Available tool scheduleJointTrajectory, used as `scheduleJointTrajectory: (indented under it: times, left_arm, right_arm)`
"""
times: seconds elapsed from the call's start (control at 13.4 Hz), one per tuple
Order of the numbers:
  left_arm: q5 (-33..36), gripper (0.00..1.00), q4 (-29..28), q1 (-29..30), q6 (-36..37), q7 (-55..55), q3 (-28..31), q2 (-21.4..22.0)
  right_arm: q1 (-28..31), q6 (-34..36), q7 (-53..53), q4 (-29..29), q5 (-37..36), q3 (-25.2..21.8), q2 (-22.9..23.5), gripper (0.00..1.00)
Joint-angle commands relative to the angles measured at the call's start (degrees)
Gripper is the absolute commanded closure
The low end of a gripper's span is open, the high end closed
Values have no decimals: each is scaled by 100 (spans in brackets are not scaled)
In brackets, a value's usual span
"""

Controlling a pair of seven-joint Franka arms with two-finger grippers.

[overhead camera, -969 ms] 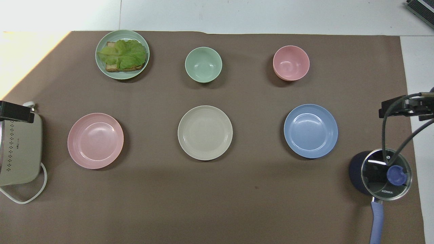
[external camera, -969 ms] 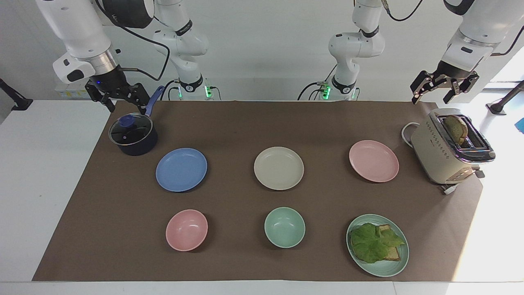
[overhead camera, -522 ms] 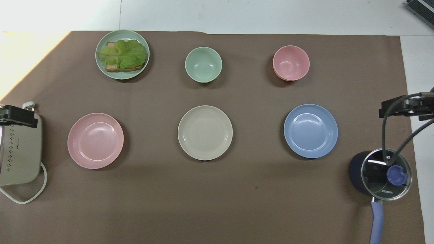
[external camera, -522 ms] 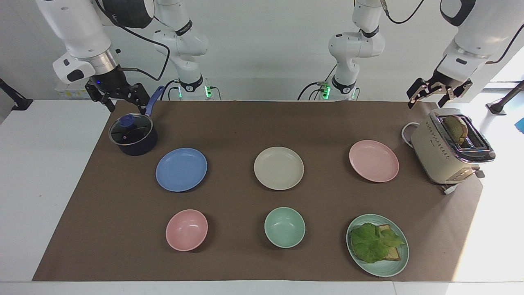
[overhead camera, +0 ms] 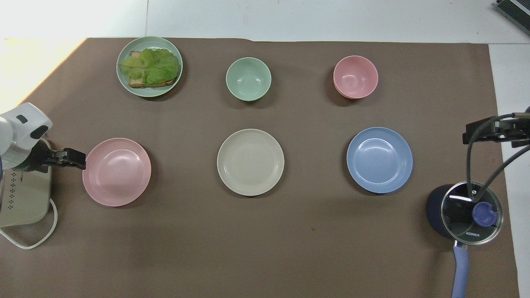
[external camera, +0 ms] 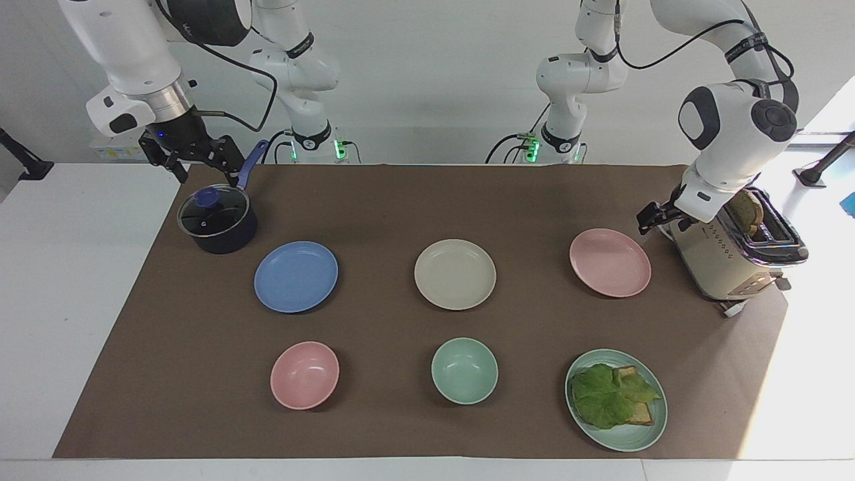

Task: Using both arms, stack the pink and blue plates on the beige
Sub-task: 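Reach the left gripper to the pink plate rim and grasp it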

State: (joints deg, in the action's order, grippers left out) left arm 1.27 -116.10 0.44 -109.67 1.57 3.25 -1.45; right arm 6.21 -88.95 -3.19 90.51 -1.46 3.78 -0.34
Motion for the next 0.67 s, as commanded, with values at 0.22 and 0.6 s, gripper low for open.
scheduleJointTrajectory:
  times: [0.22, 0.6]
  left_arm:
    - [5, 0, -492, 113, -863, -87, -26, -434]
    - [-30, 0, -816, 438, -1047, -191, -35, -612]
  right_arm:
    - [29, -8, -33, 11, -3, -17, -54, 0]
    - [29, -219, -24, 28, -3, -9, -36, 0]
